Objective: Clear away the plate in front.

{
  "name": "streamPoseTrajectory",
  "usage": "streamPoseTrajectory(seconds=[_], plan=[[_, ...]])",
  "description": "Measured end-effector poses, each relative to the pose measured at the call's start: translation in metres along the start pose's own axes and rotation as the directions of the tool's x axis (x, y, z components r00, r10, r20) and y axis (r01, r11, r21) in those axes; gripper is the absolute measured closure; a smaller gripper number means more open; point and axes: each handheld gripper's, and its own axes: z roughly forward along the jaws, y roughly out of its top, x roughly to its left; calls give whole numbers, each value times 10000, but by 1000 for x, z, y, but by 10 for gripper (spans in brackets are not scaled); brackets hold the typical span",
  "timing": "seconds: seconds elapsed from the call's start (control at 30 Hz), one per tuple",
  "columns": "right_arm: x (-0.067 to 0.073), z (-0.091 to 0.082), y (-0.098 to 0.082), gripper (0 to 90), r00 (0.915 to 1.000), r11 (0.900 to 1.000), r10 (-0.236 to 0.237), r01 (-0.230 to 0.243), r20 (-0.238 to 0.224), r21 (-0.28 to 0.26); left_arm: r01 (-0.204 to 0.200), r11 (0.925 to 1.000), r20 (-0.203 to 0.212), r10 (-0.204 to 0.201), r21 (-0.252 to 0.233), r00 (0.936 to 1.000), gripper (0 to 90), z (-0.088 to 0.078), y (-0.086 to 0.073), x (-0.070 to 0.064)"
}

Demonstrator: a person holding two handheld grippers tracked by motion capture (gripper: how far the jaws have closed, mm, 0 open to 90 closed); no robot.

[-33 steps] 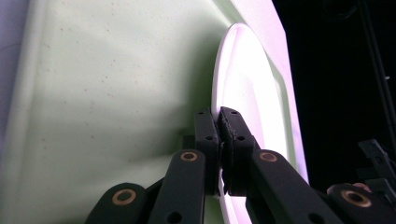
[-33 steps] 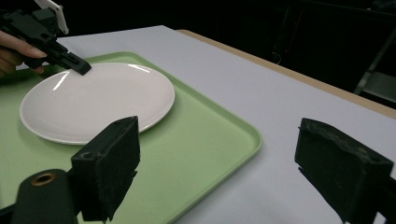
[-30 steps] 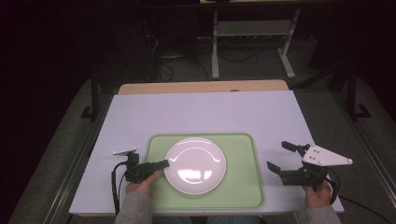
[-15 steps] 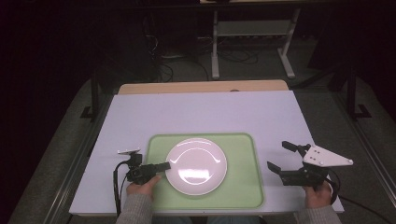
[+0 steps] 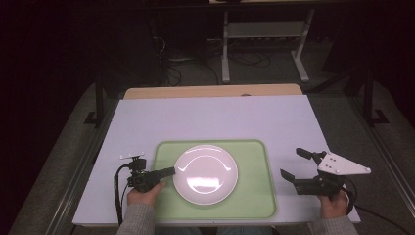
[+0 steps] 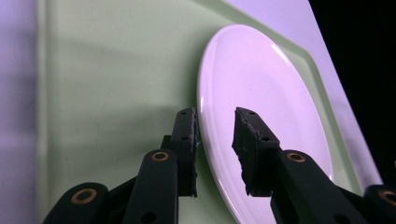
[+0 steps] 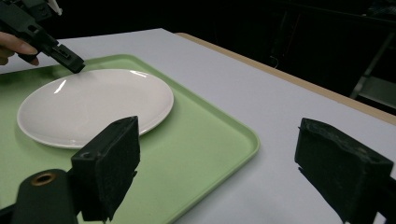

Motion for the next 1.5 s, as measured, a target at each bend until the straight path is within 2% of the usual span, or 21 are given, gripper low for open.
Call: streamPoseTrajectory(seconds=[0.2,0.33,0.53,0.63,0.67,0.73,0.8,0.83,0.87,0.9,0.93,1.0,1.13,1.23,1.27,1.37,1.47,1.5], plan=[[0,0,0,132,10000,10000,30,-29,-27,59,-994,9950,-237,992,-95,9948,669,-4,3,-2],[0,1,-1,132,10000,9999,19,-18,-26,146,-1658,9859,-363,1650,-213,9856,649,-8,6,-5],[0,2,-1,132,10000,9996,9,-10,48,268,-2755,9608,-476,2739,-309,9606,606,-14,9,-10],[0,1,-2,132,10000,9996,26,-28,70,298,-2982,9540,-357,2970,-323,9542,569,-15,11,-10],[0,1,-2,132,10000,9995,41,-43,68,319,-3238,9456,-418,3225,-303,9457,550,-16,12,-10],[0,1,-2,132,9999,9994,63,-66,88,343,-3393,9398,-429,3376,-400,9403,537,-17,13,-11],[0,1,-3,132,9999,9993,66,-70,96,371,-3605,9318,-454,3587,-428,9324,517,-18,13,-11],[0,1,-3,132,9999,9993,74,-77,99,371,-3739,9266,-466,3721,-406,9270,508,-18,13,-11],[0,1,-3,132,9999,9992,80,-84,101,388,-3947,9181,-502,3929,-347,9182,502,-18,13,-11],[0,2,-3,132,9999,9991,76,-80,102,405,-4046,9138,-532,4026,-351,9138,492,-18,13,-12],[0,2,-3,132,9999,9991,58,-63,114,418,-4066,9128,-452,4049,-386,9132,478,-18,13,-12],[0,2,-3,132,9999,9990,37,-42,119,440,-4289,9029,-424,4276,-292,9030,474,-18,13,-11],[0,2,-3,132,9999,9988,7,-14,143,499,-4574,8886,-413,4561,-335,8890,454,-21,13,-10],[0,3,-3,132,9999,9986,-18,10,141,529,-4833,8745,-443,4816,-413,8753,449,-23,13,-9],[0,3,-4,132,9999,9984,-9,1,147,561,-4866,8722,-445,4848,-504,8735,445,-24,13,-9],[0,4,-4,132,9999,9979,-49,38,166,645,-5108,8578,-550,5082,-562,8595,426,-28,14,-9],[0,5,-4,132,9999,9977,-34,23,168,676,-5198,8519,-556,5170,-634,8542,402,-30,15,-9],[0,5,-4,132,9999,9976,-35,24,166,688,-5259,8478,-556,5231,-685,8504,396,-31,15,-9]])
